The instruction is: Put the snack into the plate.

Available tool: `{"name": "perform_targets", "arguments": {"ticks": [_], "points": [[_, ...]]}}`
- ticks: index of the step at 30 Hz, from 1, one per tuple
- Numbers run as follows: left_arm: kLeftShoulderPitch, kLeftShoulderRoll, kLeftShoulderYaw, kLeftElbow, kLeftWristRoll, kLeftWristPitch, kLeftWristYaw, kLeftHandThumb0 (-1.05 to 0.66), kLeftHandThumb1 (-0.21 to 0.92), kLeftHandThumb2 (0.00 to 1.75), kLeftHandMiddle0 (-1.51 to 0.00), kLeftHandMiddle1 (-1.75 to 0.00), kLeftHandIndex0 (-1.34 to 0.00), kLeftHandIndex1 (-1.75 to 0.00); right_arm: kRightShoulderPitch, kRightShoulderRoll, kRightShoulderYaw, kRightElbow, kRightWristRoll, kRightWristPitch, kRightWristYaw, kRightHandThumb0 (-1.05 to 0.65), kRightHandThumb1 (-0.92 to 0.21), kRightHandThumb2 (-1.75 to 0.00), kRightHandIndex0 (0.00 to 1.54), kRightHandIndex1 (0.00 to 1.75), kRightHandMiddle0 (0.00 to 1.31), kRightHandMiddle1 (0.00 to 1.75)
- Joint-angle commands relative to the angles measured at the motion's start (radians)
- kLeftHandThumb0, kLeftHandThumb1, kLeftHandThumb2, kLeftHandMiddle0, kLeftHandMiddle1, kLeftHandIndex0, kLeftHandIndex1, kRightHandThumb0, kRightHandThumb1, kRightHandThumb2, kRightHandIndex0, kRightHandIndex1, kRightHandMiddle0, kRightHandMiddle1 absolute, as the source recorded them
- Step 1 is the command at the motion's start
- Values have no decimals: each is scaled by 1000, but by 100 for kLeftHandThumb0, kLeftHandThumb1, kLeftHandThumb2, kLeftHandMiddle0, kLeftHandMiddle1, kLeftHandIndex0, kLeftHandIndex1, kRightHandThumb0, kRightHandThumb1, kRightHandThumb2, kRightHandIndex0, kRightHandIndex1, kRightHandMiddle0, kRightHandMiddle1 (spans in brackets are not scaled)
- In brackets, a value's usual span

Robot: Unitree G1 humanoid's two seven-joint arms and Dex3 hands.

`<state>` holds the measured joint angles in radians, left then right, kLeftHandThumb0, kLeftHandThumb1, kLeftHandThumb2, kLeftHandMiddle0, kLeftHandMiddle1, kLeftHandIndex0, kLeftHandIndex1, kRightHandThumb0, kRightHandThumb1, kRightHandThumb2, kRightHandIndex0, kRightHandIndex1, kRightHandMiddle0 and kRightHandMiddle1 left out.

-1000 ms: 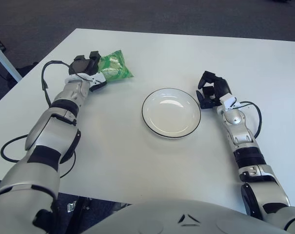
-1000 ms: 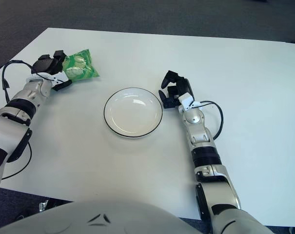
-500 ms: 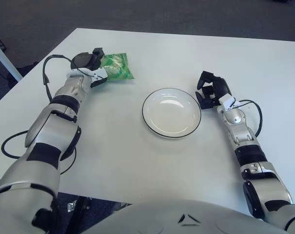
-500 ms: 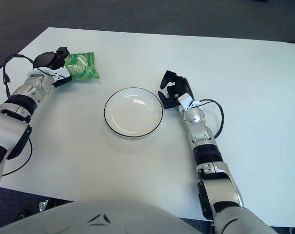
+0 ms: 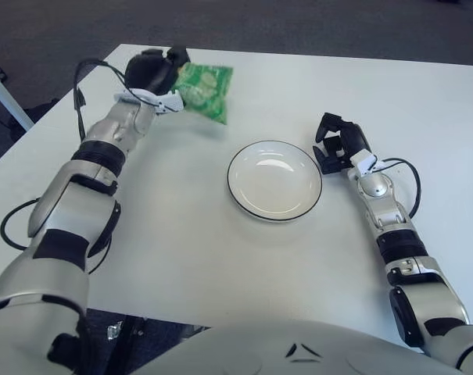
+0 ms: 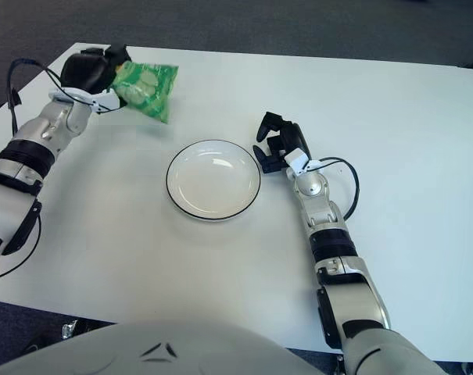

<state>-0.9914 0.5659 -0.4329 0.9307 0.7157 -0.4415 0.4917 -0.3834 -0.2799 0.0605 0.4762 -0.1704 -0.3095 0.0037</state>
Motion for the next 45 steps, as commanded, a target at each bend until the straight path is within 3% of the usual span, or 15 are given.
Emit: {"name": "perform_targets", "arguments": {"ticks": [1, 8, 23, 34, 38, 45], "points": [[14, 29, 28, -92, 0, -12, -7, 0, 4, 159, -87, -159, -60, -175, 65, -3, 11, 72, -15, 59, 23, -52, -23, -143, 135, 175, 69, 175], [58, 37, 67, -259, -2, 1, -56, 0, 5, 157, -86, -159, -59, -175, 62, -1, 9, 76, -14, 56, 24, -52, -23, -143, 135, 175, 69, 175], [115, -4, 117, -424, -23, -45, -90, 0, 2, 162, -88, -160, -61, -175, 65, -1, 14, 69, -27, 61, 11, -52, -22, -143, 135, 175, 69, 175], [187, -40, 169, -607, -124, -49, -248, 0, 2, 162, -86, -165, -60, -175, 67, -10, 22, 67, -39, 49, 7, -52, -22, -144, 135, 175, 70, 175], [206, -57, 183, -639, -169, -75, -293, 0, 3, 162, -85, -166, -60, -175, 66, -13, 26, 68, -42, 48, 4, -53, -22, -144, 136, 175, 70, 175], [212, -70, 168, -664, -118, -126, -293, 0, 3, 162, -85, -168, -59, -175, 66, -14, 29, 65, -43, 54, 3, -53, -22, -144, 136, 175, 70, 175]]}}
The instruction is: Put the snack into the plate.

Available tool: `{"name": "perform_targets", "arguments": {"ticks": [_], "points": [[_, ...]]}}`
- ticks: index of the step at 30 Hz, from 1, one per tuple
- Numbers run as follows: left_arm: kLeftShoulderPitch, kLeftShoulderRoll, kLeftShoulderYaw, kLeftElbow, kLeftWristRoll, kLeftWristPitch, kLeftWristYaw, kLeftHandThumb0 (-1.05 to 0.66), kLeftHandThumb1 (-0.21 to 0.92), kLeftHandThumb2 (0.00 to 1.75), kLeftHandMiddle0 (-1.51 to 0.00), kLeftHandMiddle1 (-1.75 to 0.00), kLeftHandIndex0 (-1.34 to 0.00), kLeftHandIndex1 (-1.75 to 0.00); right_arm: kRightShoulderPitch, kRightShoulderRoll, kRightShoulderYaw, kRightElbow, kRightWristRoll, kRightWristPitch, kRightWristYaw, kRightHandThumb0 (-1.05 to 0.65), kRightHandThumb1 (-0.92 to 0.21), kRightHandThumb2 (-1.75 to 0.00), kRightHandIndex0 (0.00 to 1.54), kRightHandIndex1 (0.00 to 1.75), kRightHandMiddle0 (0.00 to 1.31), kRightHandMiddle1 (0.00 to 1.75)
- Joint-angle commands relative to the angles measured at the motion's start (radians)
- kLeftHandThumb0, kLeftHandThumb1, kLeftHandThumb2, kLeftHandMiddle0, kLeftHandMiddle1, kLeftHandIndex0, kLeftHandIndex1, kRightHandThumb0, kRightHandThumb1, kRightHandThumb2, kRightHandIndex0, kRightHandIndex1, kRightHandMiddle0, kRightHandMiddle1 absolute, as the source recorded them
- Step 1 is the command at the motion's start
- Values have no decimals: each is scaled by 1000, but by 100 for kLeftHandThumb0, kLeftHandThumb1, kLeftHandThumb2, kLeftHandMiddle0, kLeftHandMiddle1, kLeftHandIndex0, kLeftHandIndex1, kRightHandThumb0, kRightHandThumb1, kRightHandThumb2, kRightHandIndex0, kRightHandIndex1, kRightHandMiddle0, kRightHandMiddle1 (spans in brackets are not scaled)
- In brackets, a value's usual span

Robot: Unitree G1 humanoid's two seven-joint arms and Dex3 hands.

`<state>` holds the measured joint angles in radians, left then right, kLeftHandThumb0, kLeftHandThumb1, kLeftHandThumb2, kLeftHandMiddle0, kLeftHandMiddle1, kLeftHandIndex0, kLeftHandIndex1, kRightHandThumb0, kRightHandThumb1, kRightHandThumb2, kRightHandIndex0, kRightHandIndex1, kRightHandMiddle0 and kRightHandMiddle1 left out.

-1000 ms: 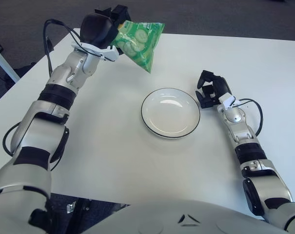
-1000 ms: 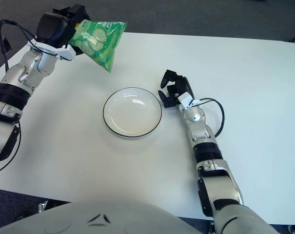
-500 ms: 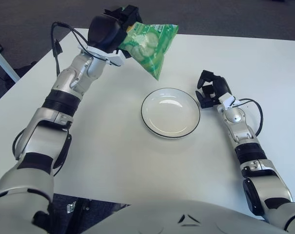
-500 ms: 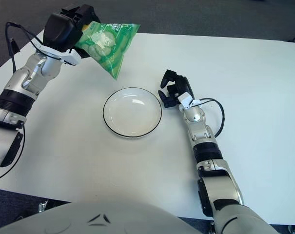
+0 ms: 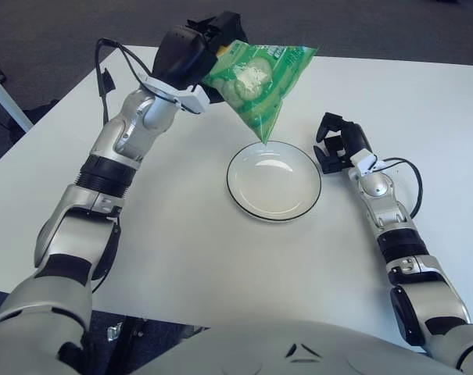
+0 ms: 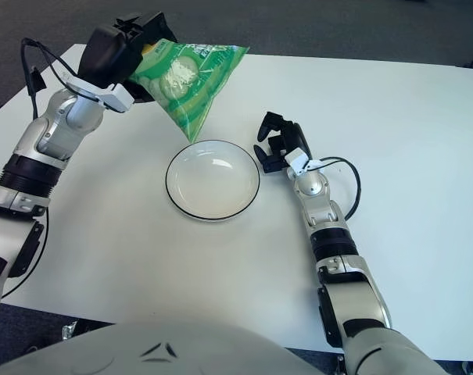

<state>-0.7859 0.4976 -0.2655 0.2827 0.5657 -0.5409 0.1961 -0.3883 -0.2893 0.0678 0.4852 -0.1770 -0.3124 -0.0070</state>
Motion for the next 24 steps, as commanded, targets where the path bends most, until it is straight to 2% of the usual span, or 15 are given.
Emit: {"name": "perform_targets", "arguments": {"ticks": [1, 10, 17, 21, 24], "points": [[3, -1, -5, -18, 47, -38, 6, 0, 3, 162, -85, -168, -59, -175, 71, -5, 22, 55, -38, 59, 13, -53, -22, -144, 136, 175, 70, 175], [3, -5, -27, -13, 51, -175, -43, 0, 1, 164, -86, -167, -61, -175, 78, -3, 27, 31, -53, 75, 4, -53, -21, -145, 136, 175, 70, 175], [-5, -22, -47, 6, 50, -242, -80, 0, -1, 167, -87, -168, -63, -175, 81, 0, 25, 22, -60, 85, 4, -53, -21, -145, 136, 175, 71, 175], [9, -32, -52, -5, 13, -251, -135, 0, -1, 168, -88, -169, -63, -175, 83, 0, 26, 14, -66, 92, 2, -53, -21, -145, 136, 175, 71, 175], [37, -58, -57, -34, 3, -227, -163, 0, -1, 168, -88, -169, -63, -175, 86, 2, 27, 6, -67, 95, 2, -53, -21, -145, 136, 175, 71, 175]]}}
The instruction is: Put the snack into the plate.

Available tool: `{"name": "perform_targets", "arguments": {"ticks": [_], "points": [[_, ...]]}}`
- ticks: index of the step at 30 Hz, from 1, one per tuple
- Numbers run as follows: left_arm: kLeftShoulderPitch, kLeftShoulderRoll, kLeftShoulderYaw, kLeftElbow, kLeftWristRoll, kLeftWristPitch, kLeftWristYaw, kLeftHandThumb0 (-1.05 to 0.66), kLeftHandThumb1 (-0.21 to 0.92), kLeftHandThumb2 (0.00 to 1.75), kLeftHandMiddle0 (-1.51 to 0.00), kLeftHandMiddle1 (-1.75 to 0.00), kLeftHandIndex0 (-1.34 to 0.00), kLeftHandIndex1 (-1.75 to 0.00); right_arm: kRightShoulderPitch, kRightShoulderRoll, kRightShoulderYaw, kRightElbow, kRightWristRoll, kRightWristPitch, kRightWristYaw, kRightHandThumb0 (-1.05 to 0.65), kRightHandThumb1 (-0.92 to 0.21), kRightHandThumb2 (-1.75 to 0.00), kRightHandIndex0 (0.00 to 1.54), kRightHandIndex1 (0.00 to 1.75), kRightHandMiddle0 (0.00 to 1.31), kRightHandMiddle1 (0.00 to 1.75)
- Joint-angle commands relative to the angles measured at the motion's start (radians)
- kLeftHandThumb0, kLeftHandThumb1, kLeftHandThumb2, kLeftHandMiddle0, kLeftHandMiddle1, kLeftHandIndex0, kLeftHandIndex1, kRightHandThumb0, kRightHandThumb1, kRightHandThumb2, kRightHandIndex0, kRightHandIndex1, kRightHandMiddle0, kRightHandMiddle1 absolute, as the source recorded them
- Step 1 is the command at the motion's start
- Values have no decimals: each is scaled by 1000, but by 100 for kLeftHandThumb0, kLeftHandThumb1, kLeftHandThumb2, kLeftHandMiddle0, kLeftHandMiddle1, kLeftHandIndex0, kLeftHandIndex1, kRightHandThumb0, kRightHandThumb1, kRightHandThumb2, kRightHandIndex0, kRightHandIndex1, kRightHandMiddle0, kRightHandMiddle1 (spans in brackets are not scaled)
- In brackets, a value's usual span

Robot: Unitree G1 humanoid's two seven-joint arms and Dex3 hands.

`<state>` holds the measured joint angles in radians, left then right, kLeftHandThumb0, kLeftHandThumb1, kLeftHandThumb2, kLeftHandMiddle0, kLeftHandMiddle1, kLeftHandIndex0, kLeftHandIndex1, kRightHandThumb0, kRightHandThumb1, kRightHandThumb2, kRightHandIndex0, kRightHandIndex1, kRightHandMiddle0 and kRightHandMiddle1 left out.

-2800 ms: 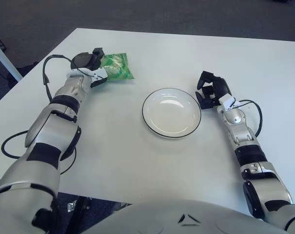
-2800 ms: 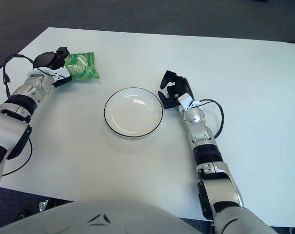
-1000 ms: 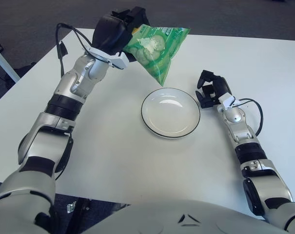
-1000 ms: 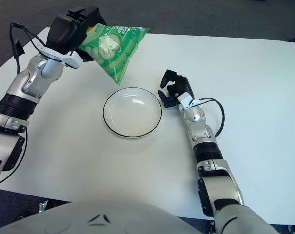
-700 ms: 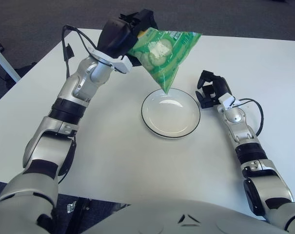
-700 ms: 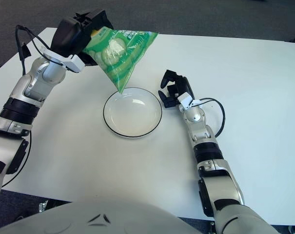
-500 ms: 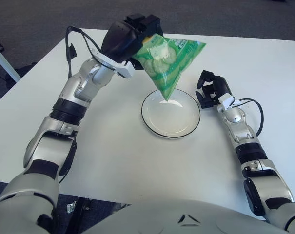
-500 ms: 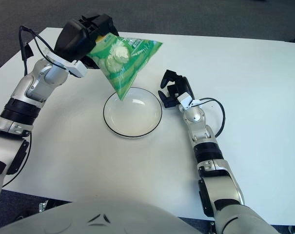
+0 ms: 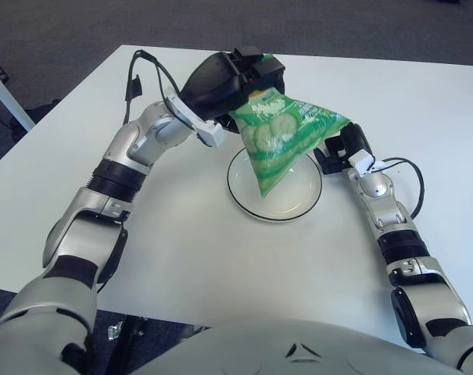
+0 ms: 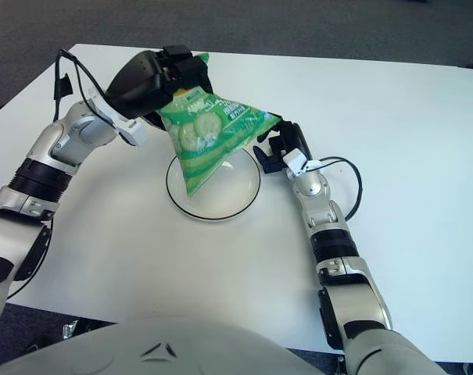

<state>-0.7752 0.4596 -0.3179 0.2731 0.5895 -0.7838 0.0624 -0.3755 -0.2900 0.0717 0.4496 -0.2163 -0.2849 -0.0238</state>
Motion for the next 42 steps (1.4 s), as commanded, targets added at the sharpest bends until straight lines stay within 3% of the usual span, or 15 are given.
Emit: {"name": "perform_targets", "arguments": {"ticks": [1, 13, 26, 42], "points": [[31, -27, -6, -30, -21, 24, -38, 0, -1, 168, -88, -169, -63, -175, 74, 3, 24, 39, -28, 69, 19, -53, -21, -145, 136, 175, 71, 175], [38, -76, -20, -9, -10, 17, -93, 0, 2, 164, -86, -168, -60, -175, 84, 2, 32, 18, -47, 82, 7, -53, -20, -146, 136, 175, 71, 175], [39, -113, -46, 33, 65, 30, -71, 0, 6, 159, -83, -167, -57, -175, 98, 0, 39, -10, -74, 72, -10, -52, -22, -143, 134, 175, 69, 175], [79, -144, -85, 113, 80, 69, -80, 0, 4, 161, -85, -165, -59, -175, 111, -3, 44, -37, -87, 88, -12, -52, -24, -141, 132, 175, 68, 175]]}}
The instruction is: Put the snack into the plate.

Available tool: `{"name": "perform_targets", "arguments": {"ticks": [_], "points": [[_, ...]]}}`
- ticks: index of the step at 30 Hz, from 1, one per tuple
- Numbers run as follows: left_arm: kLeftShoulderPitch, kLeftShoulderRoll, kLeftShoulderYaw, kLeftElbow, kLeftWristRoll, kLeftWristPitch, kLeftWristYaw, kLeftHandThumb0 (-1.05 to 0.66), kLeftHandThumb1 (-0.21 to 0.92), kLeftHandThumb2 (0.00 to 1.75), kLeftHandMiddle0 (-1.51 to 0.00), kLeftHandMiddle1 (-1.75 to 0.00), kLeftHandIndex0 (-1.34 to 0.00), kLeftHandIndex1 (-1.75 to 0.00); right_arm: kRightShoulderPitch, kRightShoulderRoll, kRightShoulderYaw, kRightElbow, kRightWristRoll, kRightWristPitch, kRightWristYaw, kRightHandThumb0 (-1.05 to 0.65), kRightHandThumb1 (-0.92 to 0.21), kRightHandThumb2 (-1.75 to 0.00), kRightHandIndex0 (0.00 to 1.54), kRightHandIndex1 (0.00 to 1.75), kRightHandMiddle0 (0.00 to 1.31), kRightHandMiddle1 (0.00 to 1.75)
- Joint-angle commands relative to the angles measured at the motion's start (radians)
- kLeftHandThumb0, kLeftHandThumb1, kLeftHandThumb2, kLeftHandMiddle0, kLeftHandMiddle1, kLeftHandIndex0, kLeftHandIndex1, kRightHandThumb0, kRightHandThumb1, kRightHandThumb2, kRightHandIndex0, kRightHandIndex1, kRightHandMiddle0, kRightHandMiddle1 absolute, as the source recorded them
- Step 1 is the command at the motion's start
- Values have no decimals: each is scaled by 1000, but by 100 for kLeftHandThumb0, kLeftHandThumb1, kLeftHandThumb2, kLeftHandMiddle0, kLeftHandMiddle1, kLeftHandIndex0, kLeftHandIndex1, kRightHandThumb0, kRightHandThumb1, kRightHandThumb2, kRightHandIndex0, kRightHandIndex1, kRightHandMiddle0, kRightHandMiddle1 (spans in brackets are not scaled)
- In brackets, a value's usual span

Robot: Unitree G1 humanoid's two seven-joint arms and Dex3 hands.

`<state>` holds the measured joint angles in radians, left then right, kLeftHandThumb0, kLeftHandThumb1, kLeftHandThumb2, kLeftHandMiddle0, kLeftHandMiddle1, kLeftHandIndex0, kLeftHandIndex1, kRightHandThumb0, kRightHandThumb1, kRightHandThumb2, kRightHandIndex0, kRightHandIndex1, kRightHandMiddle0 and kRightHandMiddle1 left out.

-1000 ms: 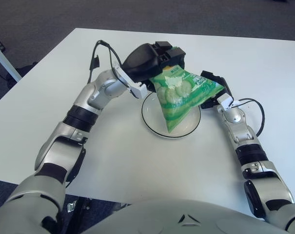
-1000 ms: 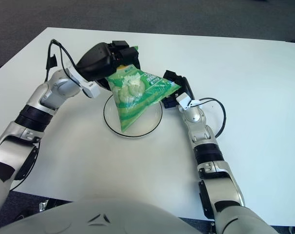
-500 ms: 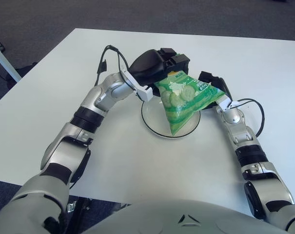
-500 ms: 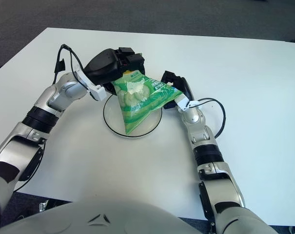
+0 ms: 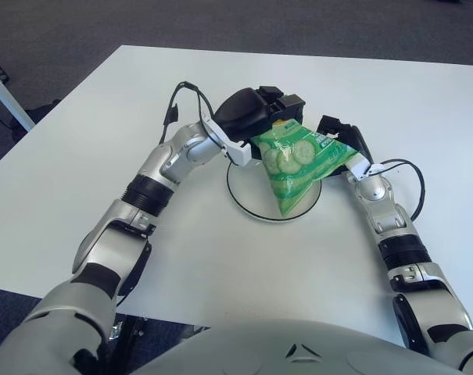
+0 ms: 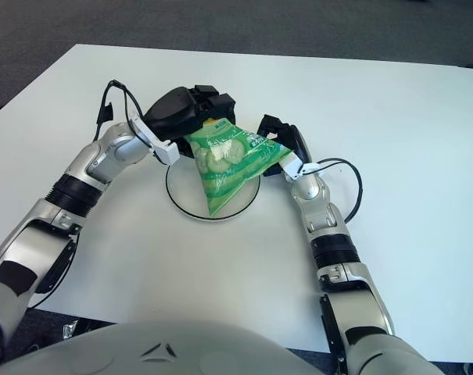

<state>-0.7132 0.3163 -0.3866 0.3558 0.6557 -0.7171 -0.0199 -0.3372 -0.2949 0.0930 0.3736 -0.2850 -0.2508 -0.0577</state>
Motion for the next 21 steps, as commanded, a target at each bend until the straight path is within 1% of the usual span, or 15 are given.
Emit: {"name": "perform_targets", "arguments": {"ticks": [1, 5, 9, 13, 18, 21], "points": [[17, -4, -19, 40, 9, 3, -1, 0, 4, 161, -85, -165, -59, -175, 74, 3, 22, 35, -18, 56, 23, -51, -24, -141, 132, 175, 68, 175], [19, -18, -26, 78, -25, 18, -31, 0, 3, 161, -86, -164, -60, -175, 80, 9, 17, 19, -7, 77, 32, -51, -26, -139, 131, 175, 66, 175], [19, -30, -31, 114, -40, 17, -33, 0, 3, 161, -86, -163, -60, -175, 84, 14, 14, 4, 0, 99, 36, -50, -26, -138, 131, 175, 66, 175], [35, -40, -36, 143, -74, 27, -59, 0, 3, 161, -87, -162, -60, -175, 86, 22, 9, -16, 14, 143, 52, -50, -26, -138, 131, 175, 66, 175], [42, -39, -43, 149, -83, 36, -75, 0, 3, 161, -87, -163, -60, -175, 90, 21, 10, -33, 9, 164, 57, -51, -25, -140, 131, 175, 67, 175], [48, -38, -50, 142, -81, 64, -92, 0, 4, 160, -86, -164, -59, -175, 89, 22, 10, -37, 8, 179, 57, -51, -24, -141, 131, 175, 68, 175]]}}
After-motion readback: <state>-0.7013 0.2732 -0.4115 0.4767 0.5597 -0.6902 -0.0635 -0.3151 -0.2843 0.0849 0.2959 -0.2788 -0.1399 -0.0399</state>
